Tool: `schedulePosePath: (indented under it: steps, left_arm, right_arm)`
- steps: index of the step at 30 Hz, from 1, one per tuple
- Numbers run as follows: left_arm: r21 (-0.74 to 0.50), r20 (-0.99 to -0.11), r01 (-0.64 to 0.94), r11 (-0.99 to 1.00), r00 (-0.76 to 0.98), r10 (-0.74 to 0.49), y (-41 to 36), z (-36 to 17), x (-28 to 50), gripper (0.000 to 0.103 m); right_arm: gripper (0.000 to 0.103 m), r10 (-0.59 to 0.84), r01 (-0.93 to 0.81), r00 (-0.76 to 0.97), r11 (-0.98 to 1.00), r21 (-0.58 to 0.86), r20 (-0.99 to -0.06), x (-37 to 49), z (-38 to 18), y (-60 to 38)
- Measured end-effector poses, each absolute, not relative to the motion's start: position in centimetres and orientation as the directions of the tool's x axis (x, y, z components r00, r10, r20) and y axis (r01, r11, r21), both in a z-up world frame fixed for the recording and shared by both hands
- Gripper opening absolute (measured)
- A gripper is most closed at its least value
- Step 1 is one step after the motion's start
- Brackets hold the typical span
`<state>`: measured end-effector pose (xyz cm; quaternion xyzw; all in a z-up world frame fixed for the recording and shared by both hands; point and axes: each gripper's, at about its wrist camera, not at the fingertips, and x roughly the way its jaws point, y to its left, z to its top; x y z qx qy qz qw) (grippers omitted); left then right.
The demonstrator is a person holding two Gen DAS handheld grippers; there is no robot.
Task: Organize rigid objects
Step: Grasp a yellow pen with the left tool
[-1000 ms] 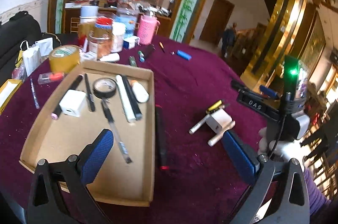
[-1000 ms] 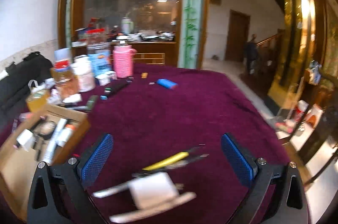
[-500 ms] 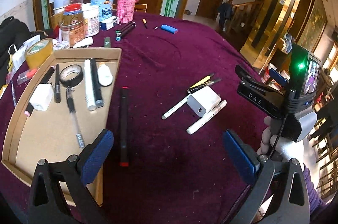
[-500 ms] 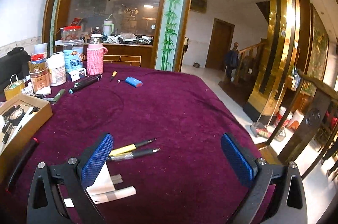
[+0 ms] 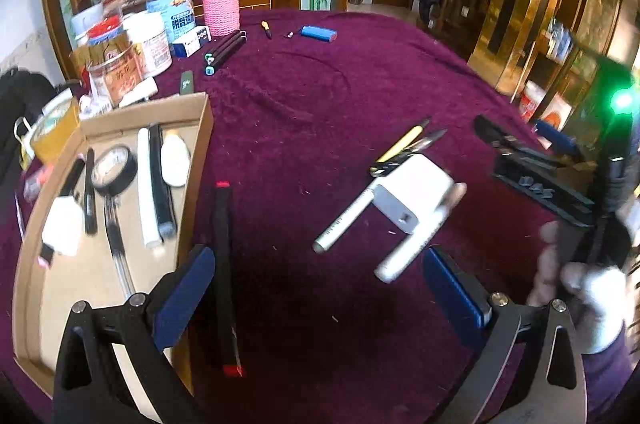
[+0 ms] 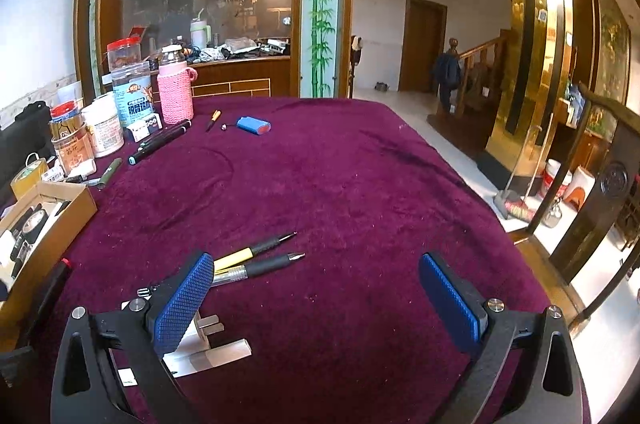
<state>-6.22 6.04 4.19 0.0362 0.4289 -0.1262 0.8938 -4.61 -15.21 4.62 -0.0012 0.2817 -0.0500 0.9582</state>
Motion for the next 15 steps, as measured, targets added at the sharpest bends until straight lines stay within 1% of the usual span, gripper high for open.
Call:
schedulePosePath:
  steps: [2, 6, 15]
  left_arm:
    - [-0.017, -0.788, 0.253, 0.967, 0.592, -0.169, 5.9, 3.6, -5.1, 0.103]
    - [-0.002, -0.819, 0.246, 0.969, 0.556, -0.143, 5.9, 2.3, -3.0, 0.103]
    - [0.03, -0.84, 0.285, 0.958, 0.526, -0.13, 4.2, 0.7, -0.6, 0.103]
  right_arm:
    - [0.102, -0.094, 0.098, 0.829, 0.995, -0.023, -0.551, -4.4, 4.5, -15.3]
    - [0.102, -0.094, 0.104, 0.822, 0.994, -0.014, -0.561, -4.4, 4.3, -15.5]
    - [0.102, -0.094, 0.108, 0.809, 0.994, -0.01, -0.58, -4.0, 4.0, -15.5]
